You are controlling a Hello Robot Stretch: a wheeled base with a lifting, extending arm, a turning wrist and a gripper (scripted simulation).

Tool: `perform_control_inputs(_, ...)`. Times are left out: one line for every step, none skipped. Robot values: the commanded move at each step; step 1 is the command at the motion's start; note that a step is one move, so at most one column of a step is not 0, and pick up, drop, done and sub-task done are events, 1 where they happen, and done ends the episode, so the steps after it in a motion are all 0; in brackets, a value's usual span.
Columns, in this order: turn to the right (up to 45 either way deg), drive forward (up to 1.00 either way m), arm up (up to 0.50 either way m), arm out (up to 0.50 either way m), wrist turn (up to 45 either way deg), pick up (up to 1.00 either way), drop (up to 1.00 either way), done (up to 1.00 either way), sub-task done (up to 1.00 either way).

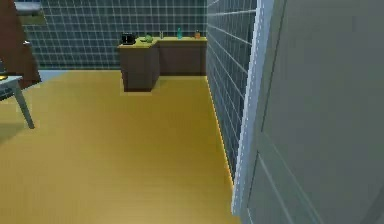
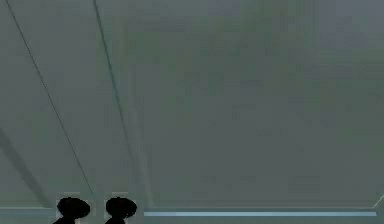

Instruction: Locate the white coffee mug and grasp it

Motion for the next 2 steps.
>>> perform_control_inputs(-45.0, 0.0, 0.0, 0.0, 0.0, 0.0, 0.0, 0.0, 0.0)
perform_control_inputs(-42.0, 0.0, 0.0, 0.0, 0.0, 0.0, 0.0, 0.0, 0.0)
